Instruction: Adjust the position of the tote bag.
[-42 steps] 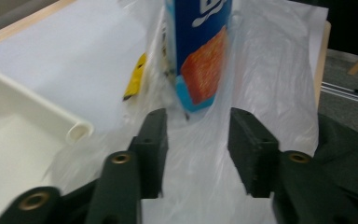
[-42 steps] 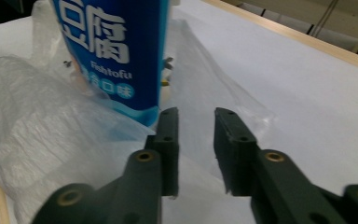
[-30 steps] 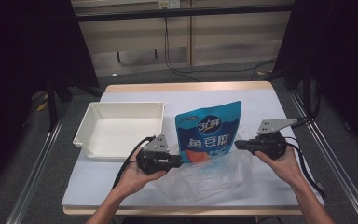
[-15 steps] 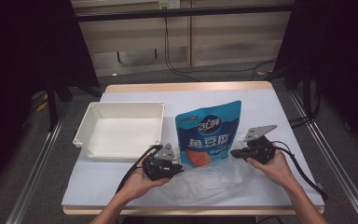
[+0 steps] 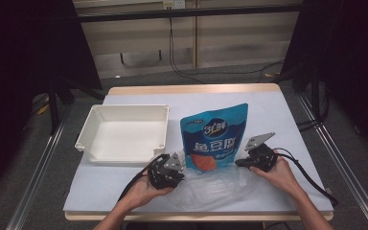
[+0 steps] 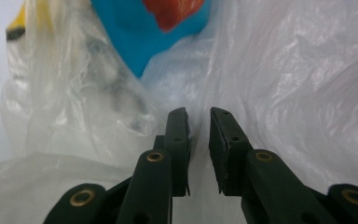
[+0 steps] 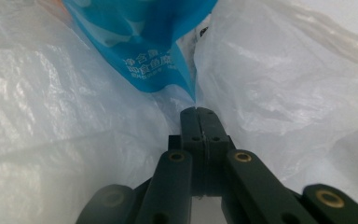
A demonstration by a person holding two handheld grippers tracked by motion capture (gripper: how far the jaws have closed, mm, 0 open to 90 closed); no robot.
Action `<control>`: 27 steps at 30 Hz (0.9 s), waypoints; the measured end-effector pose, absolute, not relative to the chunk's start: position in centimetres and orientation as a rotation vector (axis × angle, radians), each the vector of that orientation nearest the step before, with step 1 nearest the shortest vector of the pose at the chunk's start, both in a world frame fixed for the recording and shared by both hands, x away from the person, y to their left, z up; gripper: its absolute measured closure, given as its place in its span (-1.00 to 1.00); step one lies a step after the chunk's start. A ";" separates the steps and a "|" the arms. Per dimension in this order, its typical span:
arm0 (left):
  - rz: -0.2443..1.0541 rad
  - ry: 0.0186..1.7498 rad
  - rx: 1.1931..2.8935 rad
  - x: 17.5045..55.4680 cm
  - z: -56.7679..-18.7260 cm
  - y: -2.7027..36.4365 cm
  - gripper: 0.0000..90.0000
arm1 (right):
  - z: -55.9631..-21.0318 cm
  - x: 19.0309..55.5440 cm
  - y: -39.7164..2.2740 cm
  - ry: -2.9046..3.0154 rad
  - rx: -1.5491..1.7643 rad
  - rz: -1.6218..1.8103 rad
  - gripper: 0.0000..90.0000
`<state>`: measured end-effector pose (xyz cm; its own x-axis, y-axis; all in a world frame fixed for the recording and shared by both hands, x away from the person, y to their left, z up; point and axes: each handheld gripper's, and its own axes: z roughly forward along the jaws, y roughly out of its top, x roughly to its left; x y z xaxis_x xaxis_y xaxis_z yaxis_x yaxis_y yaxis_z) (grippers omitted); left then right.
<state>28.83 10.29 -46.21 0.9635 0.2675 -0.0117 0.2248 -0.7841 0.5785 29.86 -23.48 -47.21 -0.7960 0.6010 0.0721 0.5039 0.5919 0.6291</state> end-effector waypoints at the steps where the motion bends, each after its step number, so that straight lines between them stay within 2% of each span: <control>1: 0.104 0.337 2.517 28.9 -46.2 10.4 0.73 | -47.2 29.9 -23.5 2.663 0.933 0.978 1.00; 6: 0.191 0.321 2.560 28.4 -46.0 11.3 0.76 | -47.0 29.8 -24.8 2.618 0.938 0.880 1.00; 12: 0.177 0.335 2.565 28.8 -46.0 12.3 0.78 | -47.0 29.7 -25.4 2.610 0.940 0.859 1.00; 18: 0.217 0.342 2.575 28.3 -46.0 13.4 0.87 | -46.9 29.6 -25.7 2.587 0.934 0.818 1.00; 27: 0.241 0.358 2.601 28.3 -45.8 14.6 0.90 | -46.8 29.5 -25.6 2.574 0.914 0.741 1.00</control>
